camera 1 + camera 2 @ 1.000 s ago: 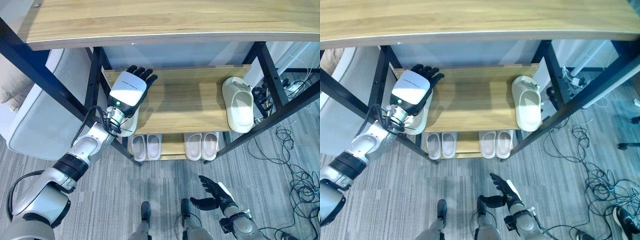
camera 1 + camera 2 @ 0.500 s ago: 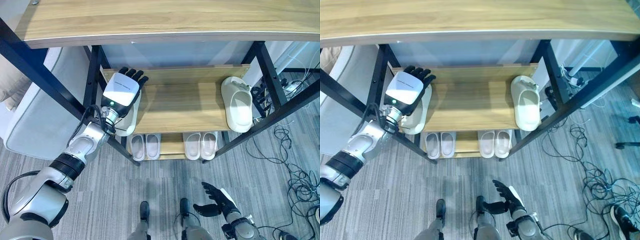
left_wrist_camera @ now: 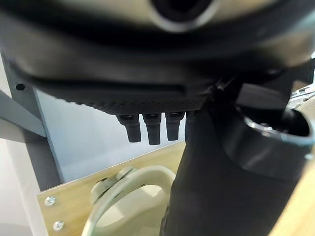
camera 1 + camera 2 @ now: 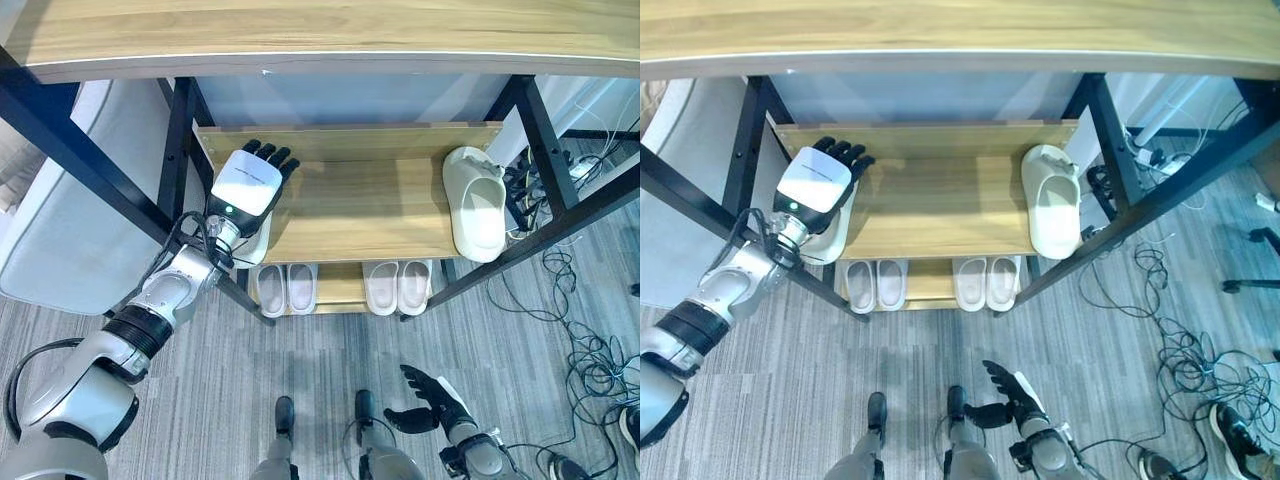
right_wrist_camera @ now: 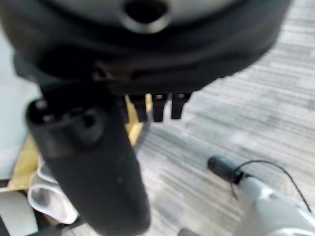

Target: Arrange the slippers neatly on the shoe rack.

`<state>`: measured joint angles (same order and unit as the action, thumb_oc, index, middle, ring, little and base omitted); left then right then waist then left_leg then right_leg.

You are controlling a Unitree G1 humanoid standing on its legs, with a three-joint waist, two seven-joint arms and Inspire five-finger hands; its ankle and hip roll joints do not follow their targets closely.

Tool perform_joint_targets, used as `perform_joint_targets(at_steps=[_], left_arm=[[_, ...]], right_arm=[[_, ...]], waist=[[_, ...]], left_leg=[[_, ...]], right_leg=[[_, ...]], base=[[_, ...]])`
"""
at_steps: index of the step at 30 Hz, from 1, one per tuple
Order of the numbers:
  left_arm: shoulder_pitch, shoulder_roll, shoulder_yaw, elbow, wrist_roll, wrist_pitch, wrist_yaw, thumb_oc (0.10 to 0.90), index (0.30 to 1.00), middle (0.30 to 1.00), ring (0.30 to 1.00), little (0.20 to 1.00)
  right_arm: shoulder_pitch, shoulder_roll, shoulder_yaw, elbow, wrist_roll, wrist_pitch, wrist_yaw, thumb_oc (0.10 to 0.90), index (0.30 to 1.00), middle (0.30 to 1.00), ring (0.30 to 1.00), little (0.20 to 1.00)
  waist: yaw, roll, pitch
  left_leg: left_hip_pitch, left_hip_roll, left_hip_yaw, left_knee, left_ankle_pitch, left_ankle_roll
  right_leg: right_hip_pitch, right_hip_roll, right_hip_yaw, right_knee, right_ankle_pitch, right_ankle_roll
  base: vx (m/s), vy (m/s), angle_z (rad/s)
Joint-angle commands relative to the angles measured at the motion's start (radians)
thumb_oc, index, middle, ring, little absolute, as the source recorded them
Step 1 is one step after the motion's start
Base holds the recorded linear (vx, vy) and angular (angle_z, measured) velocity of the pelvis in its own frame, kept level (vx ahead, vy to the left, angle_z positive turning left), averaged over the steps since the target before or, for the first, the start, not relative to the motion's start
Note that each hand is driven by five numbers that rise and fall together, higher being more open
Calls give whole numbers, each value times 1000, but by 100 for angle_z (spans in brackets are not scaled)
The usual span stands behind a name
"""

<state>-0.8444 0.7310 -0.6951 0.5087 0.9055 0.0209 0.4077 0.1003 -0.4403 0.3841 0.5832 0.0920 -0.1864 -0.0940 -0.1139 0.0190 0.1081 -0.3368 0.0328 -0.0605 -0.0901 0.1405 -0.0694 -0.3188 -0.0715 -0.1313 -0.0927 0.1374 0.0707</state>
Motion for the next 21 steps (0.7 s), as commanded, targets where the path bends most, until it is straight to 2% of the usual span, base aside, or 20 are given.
perform_joint_targets(at_steps=[1, 5, 6, 7, 11, 17, 21], left_arm=[[-209, -23, 20, 84, -3, 40, 81, 800, 900, 900, 900, 900], [-212, -24, 28, 90, -6, 48, 87, 800, 900, 900, 900, 900], [-212, -23, 27, 90, -6, 48, 84, 579, 568, 568, 568, 568], [-219, -26, 22, 115, -20, 47, 83, 400, 300, 300, 300, 300], [-209, -36, 22, 120, -28, 39, 81, 400, 300, 300, 300, 300], [-145, -116, 41, 106, -73, 10, 84, 400, 300, 300, 300, 300], [-117, -133, 44, 92, -84, -8, 93, 400, 300, 300, 300, 300]], right_arm=[[-5, -25, -32, -49, 0, -59, -26, 800, 900, 900, 900, 900], [-2, -26, -33, -49, -4, -60, -28, 800, 900, 900, 900, 900], [-1, -27, -32, -52, -4, -61, -27, 800, 900, 900, 900, 900], [-7, -27, -29, -49, -3, -59, -29, 800, 900, 900, 900, 900], [-6, -23, -27, -43, -5, -59, -30, 800, 900, 900, 900, 900], [-16, -22, -24, -36, -17, -57, -46, 800, 900, 900, 900, 900], [-22, -28, -27, -31, -12, -57, -51, 800, 900, 900, 900, 900]], waist=[[9, 5, -9], [8, 4, -10], [7, 4, -10], [6, 7, -7], [5, 8, -7], [7, 13, -5], [9, 17, -5]], left_leg=[[-27, -30, 40, 3, -66, 1], [-29, -30, 40, 3, -67, 2], [-28, -31, 40, 3, -67, 2], [-27, -31, 42, 3, -67, 3], [-24, -31, 43, 3, -70, 2], [-12, -32, 45, 3, -73, 3], [-2, -31, 51, 3, -77, 4]], right_leg=[[-51, 8, 20, 5, -78, 65], [-53, 7, 21, 5, -78, 64], [-52, 7, 21, 5, -78, 63], [-50, 6, 21, 5, -78, 63], [-49, 4, 21, 5, -79, 62], [-36, 6, 20, 5, -84, 59], [-28, 8, 27, 5, -88, 59]], base=[[0, 0, 0], [0, 0, 0], [0, 0, 0], [0, 0, 0], [0, 0, 0], [0, 0, 0], [0, -4, -1]])
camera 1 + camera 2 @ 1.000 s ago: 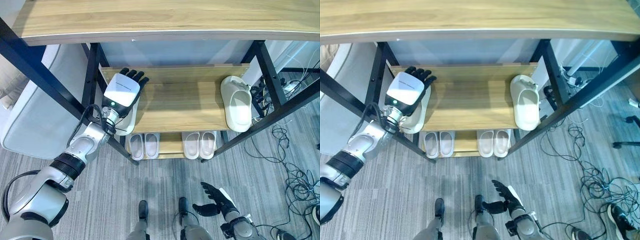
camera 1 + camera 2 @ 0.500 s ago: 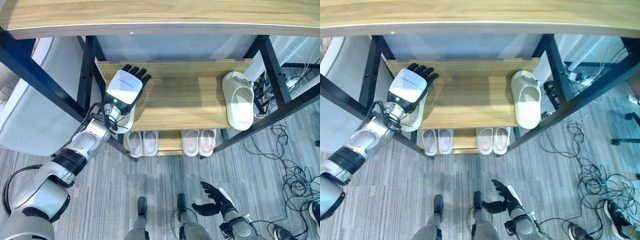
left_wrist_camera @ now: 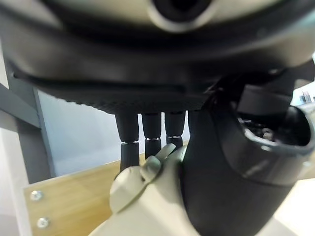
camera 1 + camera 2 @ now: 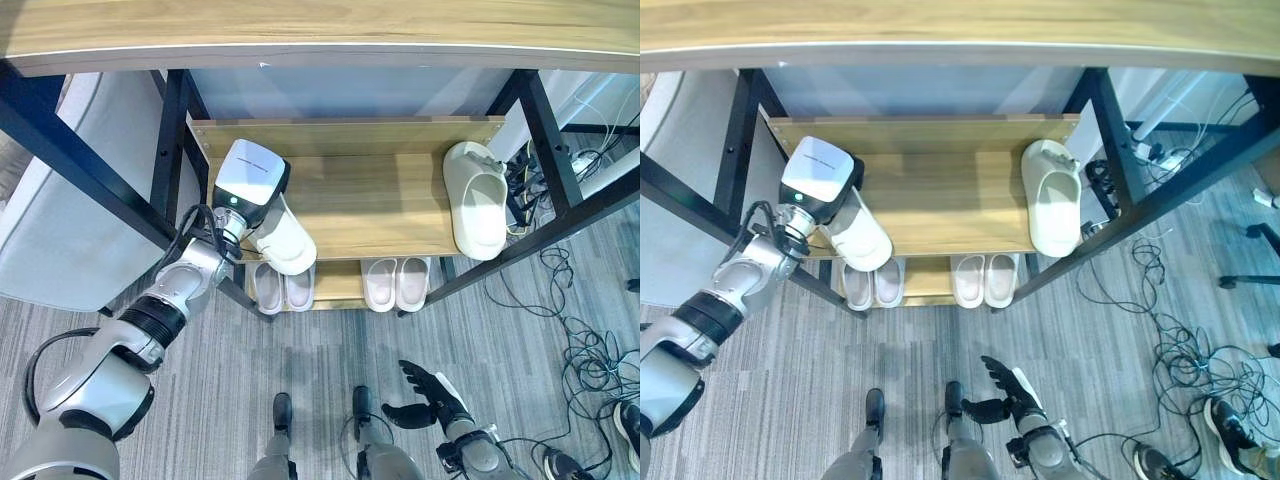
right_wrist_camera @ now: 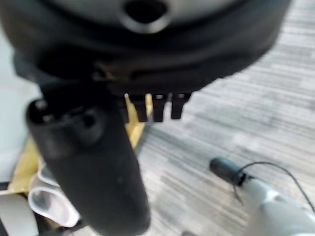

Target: Arrange the slippers neatly on the shoe rack.

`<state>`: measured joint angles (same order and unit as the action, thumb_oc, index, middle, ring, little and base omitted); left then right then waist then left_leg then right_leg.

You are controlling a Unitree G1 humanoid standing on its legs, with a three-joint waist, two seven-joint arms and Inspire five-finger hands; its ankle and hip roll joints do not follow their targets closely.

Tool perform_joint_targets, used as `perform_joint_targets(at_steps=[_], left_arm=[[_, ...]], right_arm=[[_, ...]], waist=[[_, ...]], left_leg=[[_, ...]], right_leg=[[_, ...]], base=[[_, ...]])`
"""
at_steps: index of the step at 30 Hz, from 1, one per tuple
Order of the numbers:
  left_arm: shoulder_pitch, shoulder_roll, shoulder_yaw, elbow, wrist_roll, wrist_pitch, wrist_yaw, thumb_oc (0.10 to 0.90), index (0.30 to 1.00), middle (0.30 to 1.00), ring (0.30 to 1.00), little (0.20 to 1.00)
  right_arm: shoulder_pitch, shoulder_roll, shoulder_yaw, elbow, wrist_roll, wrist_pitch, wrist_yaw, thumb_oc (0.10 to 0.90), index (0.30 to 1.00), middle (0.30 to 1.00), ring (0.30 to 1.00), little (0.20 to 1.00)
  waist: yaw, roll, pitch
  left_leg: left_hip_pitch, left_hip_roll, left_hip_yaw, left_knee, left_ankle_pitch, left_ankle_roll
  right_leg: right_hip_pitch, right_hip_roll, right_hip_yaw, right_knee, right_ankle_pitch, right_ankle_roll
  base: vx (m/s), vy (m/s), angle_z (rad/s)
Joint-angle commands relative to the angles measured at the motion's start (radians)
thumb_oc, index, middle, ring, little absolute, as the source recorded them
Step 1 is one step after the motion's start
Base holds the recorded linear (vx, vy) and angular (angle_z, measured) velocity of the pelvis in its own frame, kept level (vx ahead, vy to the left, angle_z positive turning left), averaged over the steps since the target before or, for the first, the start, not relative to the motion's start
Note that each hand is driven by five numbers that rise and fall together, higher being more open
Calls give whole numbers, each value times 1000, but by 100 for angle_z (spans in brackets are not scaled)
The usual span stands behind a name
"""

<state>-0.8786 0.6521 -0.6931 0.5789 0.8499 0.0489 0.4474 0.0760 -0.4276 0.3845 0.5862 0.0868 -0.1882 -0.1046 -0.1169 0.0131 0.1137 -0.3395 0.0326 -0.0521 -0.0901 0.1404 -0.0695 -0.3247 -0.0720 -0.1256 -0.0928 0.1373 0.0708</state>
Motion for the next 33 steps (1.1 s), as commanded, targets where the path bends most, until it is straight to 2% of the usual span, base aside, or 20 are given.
perform_joint_targets(at_steps=[1, 7, 13, 19, 20, 23, 24, 25, 26, 27, 28, 29, 31, 33], left_arm=[[-79, -52, 43, 10, -29, -41, 60, 400, 300, 300, 300, 300], [5, -54, 71, -96, -25, -74, 123, 400, 300, 300, 300, 300], [89, -66, 97, -132, -28, -90, 166, 400, 300, 300, 300, 300], [199, -60, 142, -208, -54, -124, 199, 400, 300, 300, 300, 300], [230, -56, 141, -238, -63, -144, 192, 400, 300, 300, 300, 300], [236, -61, 132, -262, -79, -156, 172, 400, 300, 300, 300, 300], [240, -68, 133, -273, -89, -162, 163, 400, 300, 300, 300, 300], [245, -80, 140, -284, -102, -168, 162, 400, 300, 300, 300, 300], [264, -100, 163, -320, -124, -185, 162, 400, 300, 300, 300, 300], [267, -99, 165, -324, -124, -185, 159, 400, 300, 300, 300, 300], [288, -58, 227, -354, -143, -204, 161, 400, 300, 300, 300, 300], [290, -59, 229, -357, -143, -204, 160, 400, 300, 300, 300, 300], [337, -12, 270, -417, -146, -208, 154, 400, 300, 300, 300, 300], [359, 8, 265, -438, -119, -214, 138, 400, 300, 300, 300, 300]], right_arm=[[3, -44, -29, -37, -8, -56, -40, 800, 900, 900, 900, 900], [11, -54, -25, -48, -26, -70, -60, 800, 900, 900, 900, 900], [16, -58, -34, -40, -24, -79, -74, 800, 900, 900, 900, 900], [21, -51, -44, -14, -9, -86, -85, 800, 900, 900, 900, 900], [8, -43, -39, 16, -7, -86, -87, 800, 900, 900, 900, 900], [0, -46, -35, 21, -12, -81, -92, 800, 900, 900, 900, 900], [-4, -44, -35, 26, -11, -75, -94, 800, 900, 900, 900, 900], [-3, -44, -35, 30, -13, -70, -97, 800, 900, 900, 900, 900], [4, -50, -39, 21, -23, -62, -102, 800, 900, 900, 900, 900], [5, -51, -39, 19, -23, -62, -102, 800, 900, 900, 900, 900], [109, -144, -96, -166, 1, -81, -32, 800, 900, 900, 900, 900], [116, -148, -99, -175, 2, -76, -30, 800, 900, 900, 900, 900], [156, -185, -132, -241, 23, -87, -13, 800, 900, 900, 900, 900], [158, -184, -124, -235, 23, -96, 0, 800, 900, 900, 900, 900]], waist=[[13, 23, -11], [16, 35, -7], [17, 46, -14], [12, 60, -31], [12, 57, -19], [10, 41, 15], [9, 36, 38], [13, 30, 47], [30, 23, 68], [27, 24, 66], [27, 10, 68], [27, 10, 64], [44, -2, 59], [47, -2, 44]], left_leg=[[5, -29, 44, 3, -77, 5], [60, -21, 55, 3, -87, 7], [116, -10, 58, 3, -91, -2], [210, 36, 63, 3, -98, -14], [236, 62, 74, 47, -108, -17], [206, 79, 76, 185, -134, -21], [174, 75, 73, 266, -157, -18], [153, 68, 74, 320, -155, -13], [99, 8, 48, 390, -175, 2], [92, 7, 46, 402, -181, 5], [50, -87, 35, 385, -210, 30], [47, -89, 36, 380, -202, 31], [26, -125, 21, 348, -179, 33], [91, -122, 16, 280, -176, 51]], right_leg=[[-17, 8, 24, 6, -89, 58], [38, 19, 31, 6, -109, 51], [96, 29, 27, 6, -133, 42], [184, 65, 32, 6, -175, 18], [225, 86, 45, 6, -190, 5], [273, 87, 46, 6, -196, -10], [297, 80, 37, 6, -198, -14], [311, 73, 32, 6, -198, -18], [319, 63, 30, 6, -193, -20], [318, 62, 27, 6, -195, -18], [320, 79, 52, 6, -187, -10], [315, 77, 53, 6, -183, -10], [308, 90, 80, 6, -165, -3], [320, 104, 101, 6, -164, -2]], base=[[-2, -20, -6], [8, -41, -8], [25, -70, -3], [62, -138, -2], [105, -245, -7], [2, -159, -13], [-54, -153, 2], [-96, -80, 8], [-71, -25, 12], [-12, 31, 12], [34, 38, 8], [58, 22, -18], [79, 11, -39], [142, 30, -67]])
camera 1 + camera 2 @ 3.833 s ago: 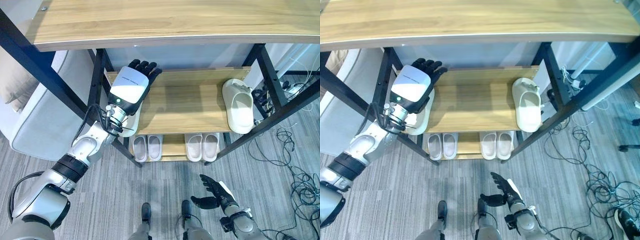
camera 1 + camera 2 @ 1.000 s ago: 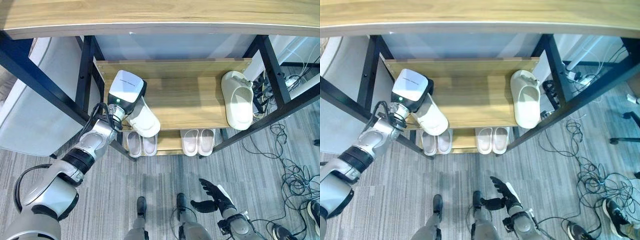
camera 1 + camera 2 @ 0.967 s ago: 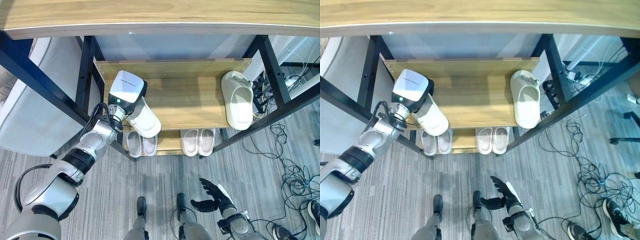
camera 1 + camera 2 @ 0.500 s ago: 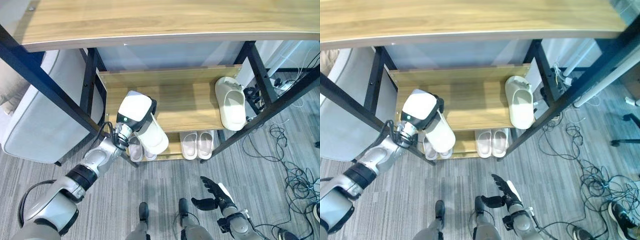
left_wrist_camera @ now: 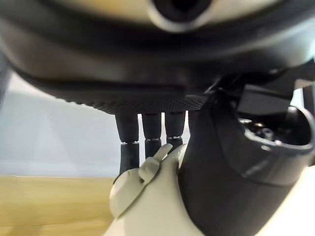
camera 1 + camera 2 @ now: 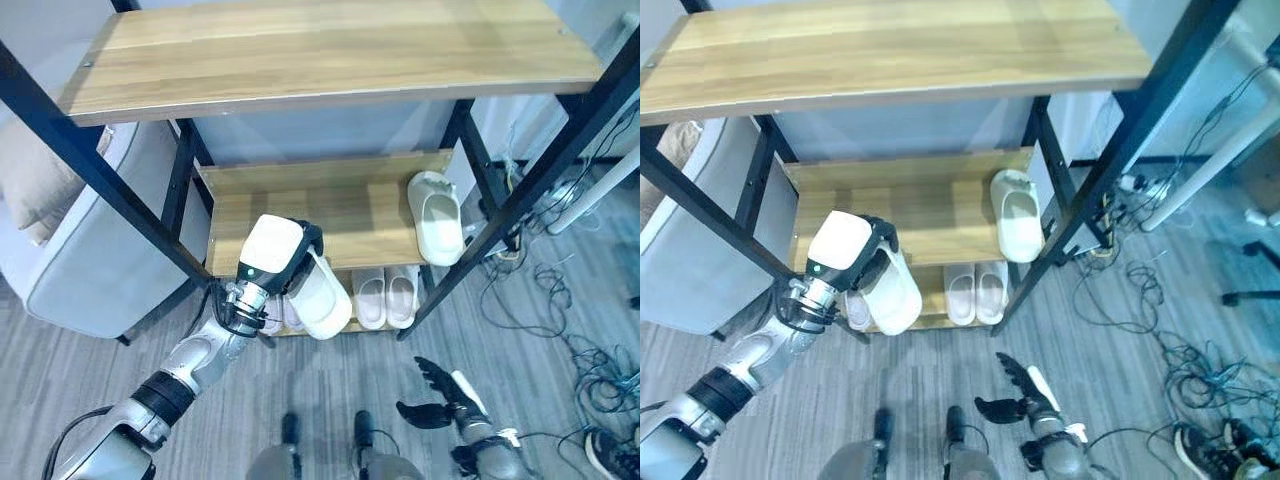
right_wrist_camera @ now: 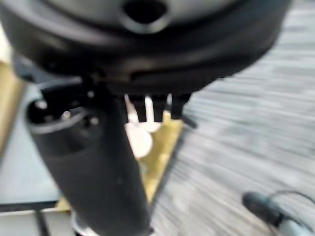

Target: Arrange the slippers neatly on the shoe rack.

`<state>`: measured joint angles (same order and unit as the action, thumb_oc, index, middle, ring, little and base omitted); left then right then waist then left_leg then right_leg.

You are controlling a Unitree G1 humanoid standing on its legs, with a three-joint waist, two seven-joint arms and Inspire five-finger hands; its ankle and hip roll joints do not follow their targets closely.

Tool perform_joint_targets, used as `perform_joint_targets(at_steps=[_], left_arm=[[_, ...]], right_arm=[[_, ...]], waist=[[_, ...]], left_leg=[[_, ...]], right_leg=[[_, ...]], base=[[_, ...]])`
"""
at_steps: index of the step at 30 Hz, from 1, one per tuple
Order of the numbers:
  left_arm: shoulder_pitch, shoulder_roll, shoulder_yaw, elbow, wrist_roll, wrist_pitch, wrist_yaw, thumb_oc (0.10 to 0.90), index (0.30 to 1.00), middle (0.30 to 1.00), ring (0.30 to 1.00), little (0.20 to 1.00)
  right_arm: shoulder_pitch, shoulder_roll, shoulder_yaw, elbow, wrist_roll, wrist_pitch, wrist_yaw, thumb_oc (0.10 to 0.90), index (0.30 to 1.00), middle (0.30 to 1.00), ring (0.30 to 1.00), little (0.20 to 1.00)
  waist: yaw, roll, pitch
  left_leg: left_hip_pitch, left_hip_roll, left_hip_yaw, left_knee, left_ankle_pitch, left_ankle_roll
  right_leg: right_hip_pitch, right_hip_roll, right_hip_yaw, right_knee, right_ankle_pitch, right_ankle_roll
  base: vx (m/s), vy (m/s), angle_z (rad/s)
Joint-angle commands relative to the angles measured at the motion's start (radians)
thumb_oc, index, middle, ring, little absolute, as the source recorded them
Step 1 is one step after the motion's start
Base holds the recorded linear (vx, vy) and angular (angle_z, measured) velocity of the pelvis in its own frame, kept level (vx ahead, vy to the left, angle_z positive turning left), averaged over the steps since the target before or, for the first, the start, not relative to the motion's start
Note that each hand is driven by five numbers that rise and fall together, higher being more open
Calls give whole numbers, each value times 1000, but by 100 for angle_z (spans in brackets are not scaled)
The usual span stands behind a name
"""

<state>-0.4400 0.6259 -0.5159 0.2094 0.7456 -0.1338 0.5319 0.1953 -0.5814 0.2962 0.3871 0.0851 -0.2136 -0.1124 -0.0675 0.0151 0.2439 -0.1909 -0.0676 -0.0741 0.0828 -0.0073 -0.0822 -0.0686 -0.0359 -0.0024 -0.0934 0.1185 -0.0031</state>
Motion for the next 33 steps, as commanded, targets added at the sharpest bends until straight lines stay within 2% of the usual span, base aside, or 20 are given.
perform_joint_targets(at_steps=[1, 2, 5, 6, 7, 8, 10, 11, 12, 13, 16, 18, 19, 21, 23, 25, 28, 30, 32, 33], left_arm=[[-81, 39, 72, -63, 9, -25, 52, 400, 300, 300, 300, 300], [-85, 50, 64, -69, 31, -19, 43, 400, 300, 300, 300, 300], [-84, 60, 65, -81, 27, -17, 32, 400, 300, 300, 300, 300], [-72, 68, 99, -105, 18, -19, 34, 400, 300, 300, 300, 300], [-70, 77, 115, -119, 19, -18, 36, 400, 300, 300, 300, 300], [-69, 79, 117, -121, 19, -18, 35, 400, 300, 300, 300, 300], [-67, 79, 131, -131, 12, -18, 34, 400, 300, 300, 300, 300], [-67, 76, 128, -129, 12, -19, 33, 400, 300, 300, 300, 300], [-64, 61, 119, -131, 7, -31, 26, 400, 300, 300, 300, 300], [-64, 60, 119, -131, 7, -32, 26, 400, 300, 300, 300, 300], [-63, 45, 114, -123, -7, -40, 27, 400, 300, 300, 300, 300], [-59, 42, 116, -122, -14, -42, 27, 400, 300, 300, 300, 300], [-46, 35, 123, -121, -39, -54, 29, 400, 300, 300, 300, 300], [-40, 34, 122, -113, -42, -62, 27, 400, 300, 300, 300, 300], [-22, 38, 124, -100, -55, -65, 18, 400, 300, 300, 300, 300], [-17, 37, 126, -99, -64, -72, 12, 400, 300, 300, 300, 300], [-40, 50, 103, -32, -63, -60, 13, 400, 300, 300, 300, 300], [-58, 51, 88, -7, -46, -46, 34, 400, 300, 300, 300, 300], [-83, 75, 81, 14, 6, -15, 72, 400, 300, 300, 300, 300], [-94, 84, 78, 13, 17, -7, 87, 400, 300, 300, 300, 300]], right_arm=[[42, -24, -40, -40, 27, -72, 9, 800, 900, 900, 900, 900], [59, -13, -56, -62, 45, -70, 20, 800, 900, 900, 900, 900], [61, 10, -55, -50, 58, -62, 27, 800, 900, 900, 900, 900], [35, 33, -40, -38, 43, -48, 27, 800, 900, 900, 900, 900], [20, 45, -33, -33, 34, -40, 28, 800, 900, 900, 900, 900], [17, 46, -31, -32, 33, -40, 27, 800, 900, 900, 900, 900], [2, 77, -31, -29, 24, -28, 32, 800, 900, 900, 900, 900], [4, 81, -37, -31, 21, -27, 30, 800, 900, 900, 900, 900], [14, 83, -52, -33, 15, -28, 29, 800, 900, 900, 900, 900], [15, 82, -52, -34, 15, -28, 29, 800, 900, 900, 900, 900], [39, 90, -82, -50, 27, -25, 25, 800, 900, 900, 900, 900], [41, 93, -83, -49, 29, -24, 26, 800, 900, 900, 900, 900], [40, 98, -78, -39, 26, -21, 28, 800, 900, 900, 900, 900], [41, 92, -76, -41, 23, -23, 35, 800, 900, 900, 900, 900], [45, 76, -54, -48, 12, -28, 51, 800, 900, 900, 900, 900], [55, 68, -52, -59, 11, -30, 57, 800, 900, 900, 900, 900], [58, 18, -46, -49, 1, -34, 58, 800, 900, 900, 900, 900], [42, -1, -65, -36, 29, -36, 43, 800, 900, 900, 900, 900], [35, -10, -68, -25, 39, -46, 32, 800, 900, 900, 900, 900], [20, -12, -65, -13, 31, -45, 14, 800, 900, 900, 900, 900]], waist=[[-11, -8, -94], [-24, -19, -111], [-28, -23, -121], [-16, -17, -105], [-7, -15, -100], [-6, -17, -99], [5, -11, -91], [4, -8, -90], [-9, 3, -92], [-9, 4, -92], [-35, 10, -102], [-36, 10, -105], [-35, 3, -113], [-40, -4, -125], [-29, -10, -133], [-32, -10, -137], [-31, -13, -134], [-23, -11, -116], [-11, -15, -114], [-1, -18, -112]], left_leg=[[-43, -14, 44, 96, -30, 69], [-10, -8, 55, 67, -30, 72], [29, -1, 69, 21, -27, 83], [53, 17, 91, -2, -31, 90], [65, 33, 110, -12, -34, 91], [66, 32, 112, -15, -33, 92], [83, 61, 135, -22, -39, 92], [91, 64, 133, -26, -42, 92], [109, 67, 117, -38, -47, 91], [110, 67, 117, -39, -47, 92], [134, 70, 87, -38, -63, 78], [139, 77, 82, -35, -67, 73], [145, 89, 71, -28, -66, 59], [146, 95, 65, -23, -69, 51], [148, 148, 37, -14, -52, 16], [146, 164, 26, -5, -51, 8], [136, 213, 3, 65, -49, -13], [100, 171, -13, 94, -41, 3], [45, 97, -37, 53, -16, 17], [19, 82, -35, 31, 6, 15]], right_leg=[[68, 67, -26, 6, -147, 71], [77, 62, -30, 10, -149, 72], [66, 60, -33, 75, -179, 71], [21, 44, -74, 177, -213, 87], [-7, 19, -106, 227, -213, 105], [-13, 18, -103, 238, -217, 106], [-55, -48, -149, 304, -205, 131], [-55, -63, -146, 301, -204, 132], [-61, -84, -103, 274, -188, 143], [-58, -83, -103, 271, -187, 143], [-51, -115, 15, 190, -134, 164], [-53, -119, 23, 174, -119, 167], [-54, -130, 12, 152, -96, 171], [-28, -126, 11, 119, -99, 174], [-7, -83, 7, 112, -125, 150], [6, -70, -6, 103, -132, 141], [78, -19, -38, 63, -163, 107], [101, -11, -49, 47, -171, 97], [106, 0, -49, 32, -155, 100], [111, 2, -55, 26, -150, 102]], base=[[187, 59, -88], [185, 75, -49], [84, 87, -8], [-29, 76, -15], [-32, 79, -24], [-24, -19, -59], [-16, -71, -88], [23, -104, -43], [31, -67, -7], [60, -90, 5], [90, -174, 20], [74, -270, 42], [107, -434, 36], [74, -356, 14], [40, -454, 7], [32, -258, 28], [65, -320, 30], [-11, -178, 20], [24, -67, 15], [51, -35, 7]])
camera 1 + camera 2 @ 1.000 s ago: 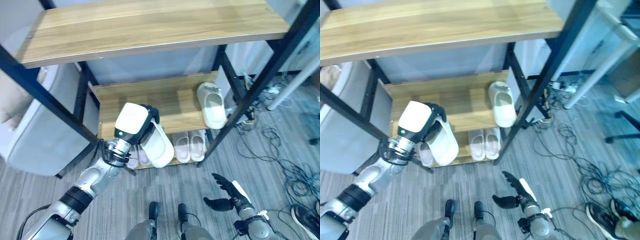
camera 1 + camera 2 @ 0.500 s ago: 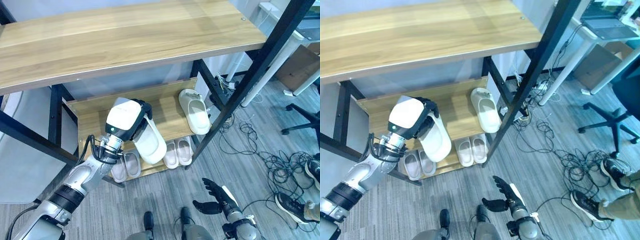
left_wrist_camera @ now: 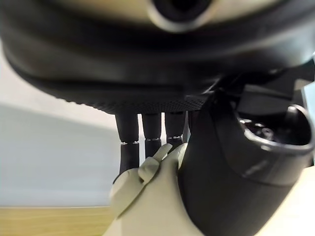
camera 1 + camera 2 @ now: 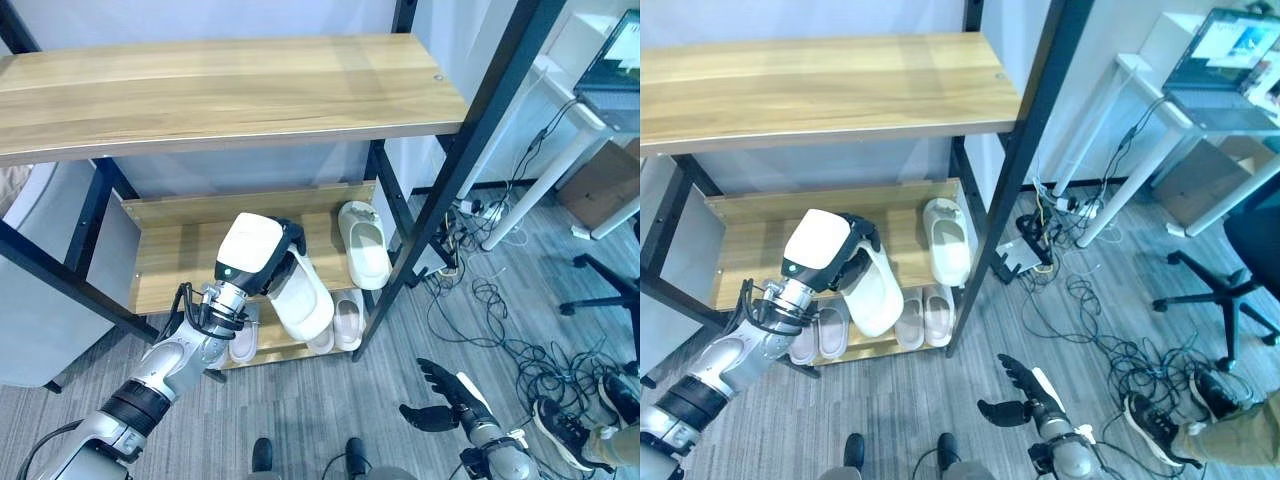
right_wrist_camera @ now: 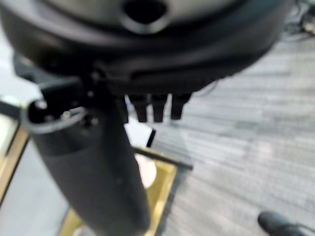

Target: Arrange the slippers neatly on the shoe rack.

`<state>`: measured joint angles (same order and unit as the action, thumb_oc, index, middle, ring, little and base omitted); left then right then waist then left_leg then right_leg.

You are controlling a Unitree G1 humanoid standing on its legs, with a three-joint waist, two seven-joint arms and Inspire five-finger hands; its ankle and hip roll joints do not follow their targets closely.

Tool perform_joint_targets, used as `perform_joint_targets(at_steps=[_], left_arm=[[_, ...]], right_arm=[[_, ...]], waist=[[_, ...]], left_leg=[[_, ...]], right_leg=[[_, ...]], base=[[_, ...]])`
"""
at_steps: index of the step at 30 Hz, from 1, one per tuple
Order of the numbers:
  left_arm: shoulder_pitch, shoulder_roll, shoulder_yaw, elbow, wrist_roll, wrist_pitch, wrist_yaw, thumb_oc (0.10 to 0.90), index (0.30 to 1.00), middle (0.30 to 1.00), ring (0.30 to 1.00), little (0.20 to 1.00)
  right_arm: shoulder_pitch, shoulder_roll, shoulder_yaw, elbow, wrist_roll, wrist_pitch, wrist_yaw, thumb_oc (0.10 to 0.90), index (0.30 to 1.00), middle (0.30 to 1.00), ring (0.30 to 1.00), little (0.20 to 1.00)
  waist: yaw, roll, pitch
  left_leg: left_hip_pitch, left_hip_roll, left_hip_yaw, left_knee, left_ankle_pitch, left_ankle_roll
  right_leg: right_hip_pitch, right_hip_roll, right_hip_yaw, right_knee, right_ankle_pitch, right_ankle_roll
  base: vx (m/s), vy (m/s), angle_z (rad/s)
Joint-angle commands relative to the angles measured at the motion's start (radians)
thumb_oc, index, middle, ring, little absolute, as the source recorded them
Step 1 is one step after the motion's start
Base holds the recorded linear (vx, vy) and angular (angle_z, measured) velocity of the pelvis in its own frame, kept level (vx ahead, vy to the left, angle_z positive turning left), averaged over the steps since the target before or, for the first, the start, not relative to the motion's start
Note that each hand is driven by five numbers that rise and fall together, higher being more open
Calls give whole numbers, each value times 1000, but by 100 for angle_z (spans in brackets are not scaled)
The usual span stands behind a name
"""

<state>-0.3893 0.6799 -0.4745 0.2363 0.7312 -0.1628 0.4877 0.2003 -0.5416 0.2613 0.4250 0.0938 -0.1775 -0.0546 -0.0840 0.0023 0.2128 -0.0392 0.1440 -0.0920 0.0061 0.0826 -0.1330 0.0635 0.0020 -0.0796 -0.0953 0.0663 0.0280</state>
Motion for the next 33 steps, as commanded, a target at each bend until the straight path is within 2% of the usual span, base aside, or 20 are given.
perform_joint_targets(at_steps=[1, 2, 4, 7, 12, 17, 23, 33], left_arm=[[-143, 35, 42, -22, 37, 24, 142, 400, 300, 300, 300, 300], [-142, 36, 44, -24, 37, 24, 142, 400, 300, 300, 300, 300], [-136, 40, 48, -36, 57, 29, 150, 400, 300, 300, 300, 300], [-129, 35, 34, -55, 66, 27, 151, 400, 300, 300, 300, 300], [-145, 30, 24, -48, 68, 36, 155, 400, 300, 300, 300, 300], [-186, 36, -7, -26, 84, 52, 163, 400, 300, 300, 300, 300], [-241, 26, -37, -9, 97, 68, 180, 400, 300, 300, 300, 300], [-438, 24, -166, 59, 127, 89, 184, 400, 300, 300, 300, 300]], right_arm=[[8, -47, -27, -41, 11, -80, -56, 800, 900, 900, 900, 900], [5, -45, -25, -38, 9, -81, -58, 800, 900, 900, 900, 900], [-1, -40, -14, -35, -15, -76, -65, 800, 900, 900, 900, 900], [10, -18, 0, -53, -12, -77, -63, 800, 900, 900, 900, 900], [10, 11, 42, -48, -36, -62, -54, 800, 900, 900, 900, 900], [20, 3, 44, -60, -49, -61, -56, 800, 900, 900, 900, 900], [18, -11, 31, -89, -47, -69, -72, 800, 900, 900, 900, 900], [-43, -26, 41, -91, -36, -83, -105, 800, 900, 900, 900, 900]], waist=[[22, -4, -82], [23, -6, -84], [21, 7, -93], [3, 21, -131], [-5, 23, -139], [-18, 23, -129], [-28, 11, -107], [-46, -17, -60]], left_leg=[[-138, -130, -15, 81, -71, 65], [-135, -130, -12, 71, -65, 65], [-113, -126, -21, 7, -42, 78], [-50, -120, 1, -78, -17, 86], [-23, -129, 30, -93, -27, 96], [-24, -135, 52, -93, -43, 105], [-53, -131, 78, -93, -57, 110], [-138, -134, 111, -92, -50, 120]], right_leg=[[-21, -34, 24, 22, -98, 73], [-23, -35, 26, 21, -97, 73], [-29, -28, 30, 22, -94, 75], [-29, -35, 31, 15, -98, 76], [-33, -45, 57, 13, -95, 81], [-53, -55, 76, 9, -83, 94], [-106, -57, 106, 8, -73, 106], [-219, -62, 140, 8, -32, 126]], base=[[32, -20, 8], [52, 14, -7], [89, 72, -15], [124, 96, 3], [95, 104, -11], [24, 92, -18], [-41, 64, -24], [-50, 52, -12]])
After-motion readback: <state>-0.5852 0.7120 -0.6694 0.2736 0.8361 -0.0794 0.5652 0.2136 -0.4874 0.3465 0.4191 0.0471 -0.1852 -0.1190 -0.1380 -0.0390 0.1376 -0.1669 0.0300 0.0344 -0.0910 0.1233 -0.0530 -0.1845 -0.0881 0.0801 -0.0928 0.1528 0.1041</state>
